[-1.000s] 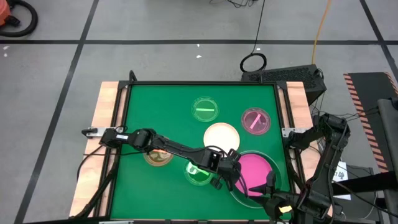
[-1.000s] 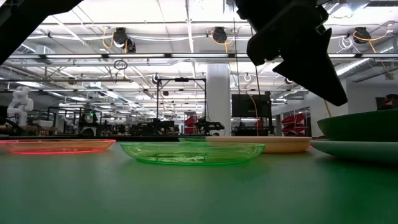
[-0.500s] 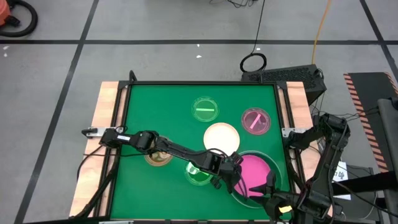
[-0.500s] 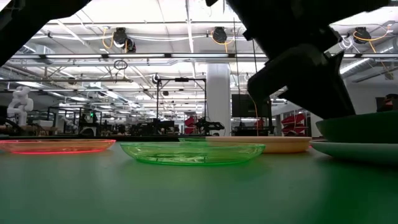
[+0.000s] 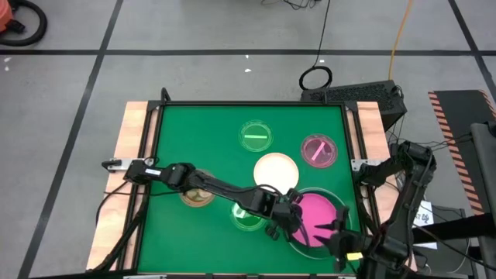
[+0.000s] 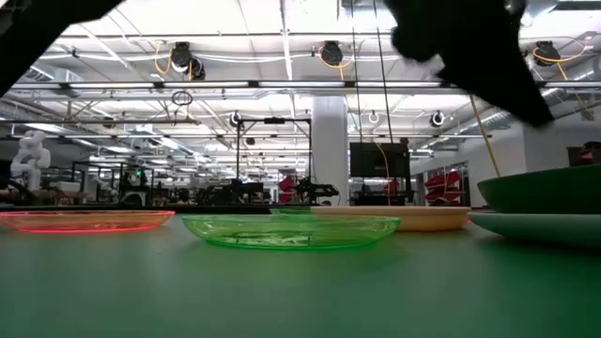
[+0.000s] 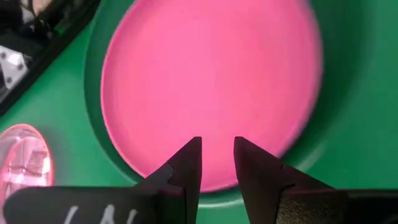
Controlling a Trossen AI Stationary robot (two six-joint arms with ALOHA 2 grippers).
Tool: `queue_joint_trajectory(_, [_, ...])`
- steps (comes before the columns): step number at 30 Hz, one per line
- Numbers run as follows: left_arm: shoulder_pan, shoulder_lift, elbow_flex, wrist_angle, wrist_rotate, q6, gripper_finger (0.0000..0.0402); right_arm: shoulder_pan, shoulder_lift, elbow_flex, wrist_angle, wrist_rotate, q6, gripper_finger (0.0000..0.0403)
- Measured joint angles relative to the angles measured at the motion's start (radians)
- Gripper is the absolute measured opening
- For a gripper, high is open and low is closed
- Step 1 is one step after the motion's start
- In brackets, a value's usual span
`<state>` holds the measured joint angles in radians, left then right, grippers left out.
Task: Stack plastic plates
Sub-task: Stack the dark pink plate on top of the dark green plate
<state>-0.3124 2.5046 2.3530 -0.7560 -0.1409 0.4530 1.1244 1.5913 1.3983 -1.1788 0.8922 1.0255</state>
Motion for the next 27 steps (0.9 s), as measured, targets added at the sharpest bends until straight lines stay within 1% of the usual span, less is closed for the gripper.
queue_joint_trajectory(2, [-0.011, -0.024, -0.004, -0.066, 0.010, -0.015, 0.0102, 0.000, 0.001, -0.028, -0.023, -0.052, 0.097, 0.0129])
queue_joint_trajectory(5, [-0.015, -0.032, -0.003, -0.143, 0.019, -0.052, 0.0101, -0.003, 0.001, -0.093, -0.012, -0.113, 0.195, 0.0120])
queue_joint_trajectory(10, [0.005, -0.037, -0.003, -0.167, 0.018, -0.077, 0.0101, -0.012, 0.001, -0.194, 0.041, -0.251, 0.285, 0.0100])
queue_joint_trajectory(15, [0.028, -0.037, -0.003, -0.162, 0.018, -0.135, 0.0101, -0.012, 0.001, -0.265, 0.088, -0.357, 0.332, 0.0081])
queue_joint_trajectory(22, [0.031, -0.037, -0.003, -0.139, 0.017, -0.161, 0.0101, -0.012, 0.001, -0.356, 0.168, -0.508, 0.351, 0.0058])
queue_joint_trajectory(27, [0.025, -0.037, -0.003, -0.132, 0.017, -0.187, 0.0101, -0.012, 0.001, -0.378, 0.185, -0.586, 0.355, 0.0043])
